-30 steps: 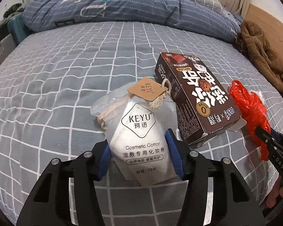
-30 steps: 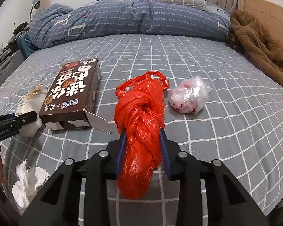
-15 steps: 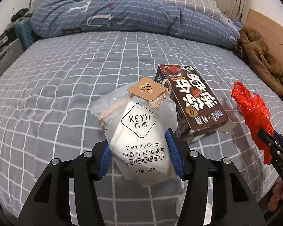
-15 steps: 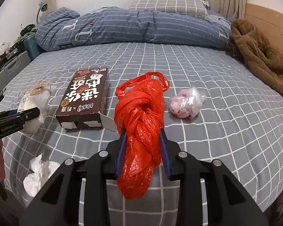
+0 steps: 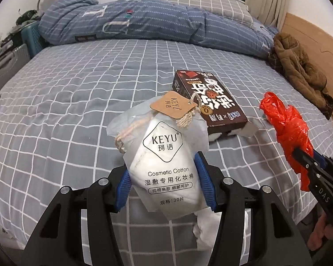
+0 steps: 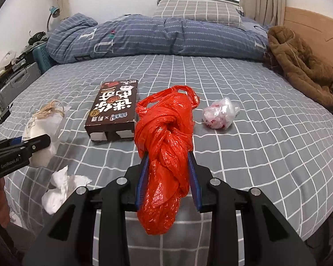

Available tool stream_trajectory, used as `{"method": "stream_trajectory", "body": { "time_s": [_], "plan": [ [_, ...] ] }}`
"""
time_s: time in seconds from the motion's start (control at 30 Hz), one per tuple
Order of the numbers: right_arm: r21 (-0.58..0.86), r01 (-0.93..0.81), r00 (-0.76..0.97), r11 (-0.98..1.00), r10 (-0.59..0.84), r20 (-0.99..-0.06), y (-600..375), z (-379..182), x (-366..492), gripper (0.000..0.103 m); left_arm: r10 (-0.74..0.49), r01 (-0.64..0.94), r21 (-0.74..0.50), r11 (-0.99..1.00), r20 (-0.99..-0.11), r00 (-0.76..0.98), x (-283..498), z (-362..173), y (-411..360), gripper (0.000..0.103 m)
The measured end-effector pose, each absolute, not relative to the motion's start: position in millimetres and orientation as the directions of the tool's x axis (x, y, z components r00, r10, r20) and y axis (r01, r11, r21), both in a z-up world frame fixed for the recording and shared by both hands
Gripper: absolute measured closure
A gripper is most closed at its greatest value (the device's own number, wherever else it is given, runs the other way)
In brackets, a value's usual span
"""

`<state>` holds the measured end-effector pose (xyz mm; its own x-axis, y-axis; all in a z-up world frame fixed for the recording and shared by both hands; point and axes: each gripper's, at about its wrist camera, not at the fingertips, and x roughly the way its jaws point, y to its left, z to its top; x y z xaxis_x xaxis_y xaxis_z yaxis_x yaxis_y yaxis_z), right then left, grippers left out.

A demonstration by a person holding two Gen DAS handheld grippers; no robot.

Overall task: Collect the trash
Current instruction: 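Lift the KEYU bag and red plastic bag off the bed toward the bin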

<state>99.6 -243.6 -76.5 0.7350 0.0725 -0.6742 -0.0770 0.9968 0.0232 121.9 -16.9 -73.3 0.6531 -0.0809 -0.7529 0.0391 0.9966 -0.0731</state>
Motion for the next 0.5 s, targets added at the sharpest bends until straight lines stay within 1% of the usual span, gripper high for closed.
{"method": "stream_trajectory", "body": {
  "time_s": [0.5],
  "plan": [
    [0.006,-0.099,0.76,0.995,0.079,-0.645,-233,-61,49,0.071,-0.117,0.068,-0.097,0.993,-0.75,0.651,69,-70,-26,0.05]
  ]
}}
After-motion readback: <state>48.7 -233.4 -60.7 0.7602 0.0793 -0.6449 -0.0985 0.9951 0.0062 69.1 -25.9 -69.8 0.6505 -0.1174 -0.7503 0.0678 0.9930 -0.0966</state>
